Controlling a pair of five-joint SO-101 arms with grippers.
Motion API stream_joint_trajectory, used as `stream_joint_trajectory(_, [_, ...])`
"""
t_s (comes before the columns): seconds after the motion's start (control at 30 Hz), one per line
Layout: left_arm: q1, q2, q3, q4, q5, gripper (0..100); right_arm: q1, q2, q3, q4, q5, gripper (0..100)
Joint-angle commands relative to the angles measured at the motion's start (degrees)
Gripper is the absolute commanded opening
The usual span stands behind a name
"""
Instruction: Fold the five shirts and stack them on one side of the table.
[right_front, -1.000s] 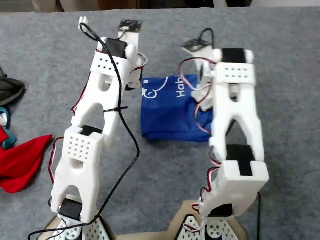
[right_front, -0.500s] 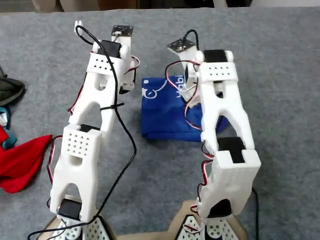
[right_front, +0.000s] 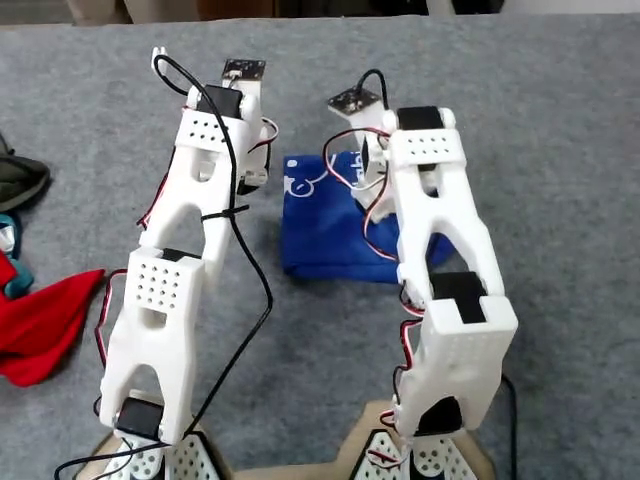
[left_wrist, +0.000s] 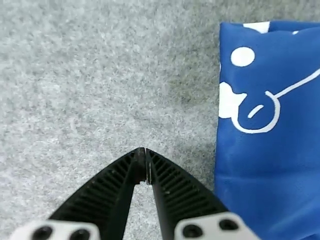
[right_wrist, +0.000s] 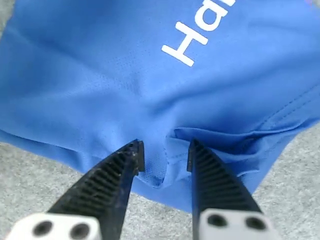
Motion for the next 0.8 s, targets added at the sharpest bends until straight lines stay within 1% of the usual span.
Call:
stream_joint_trajectory(0.0, [-0.18, -0.57, -0.53, -0.35, -0.44, 2, -0.57, -0.48, 1.71, -1.85, -0.09, 16.4])
stream_joint_trajectory(0.2, [-0.18, -0.57, -0.53, -0.35, -0.44, 2, -0.40, -0.48, 3.47, -2.64, 0.00, 16.4])
stream_joint_trajectory(0.5, [-0.18, -0.57, -0.53, -0.35, -0.44, 2, 5.14, -0.13, 3.56, -3.43, 2.02, 16.4])
stream_joint_trajectory(0.77, [-0.18, -0.57, -0.53, -0.35, -0.44, 2, 5.23, -0.13, 3.82, -4.31, 3.25, 16.3])
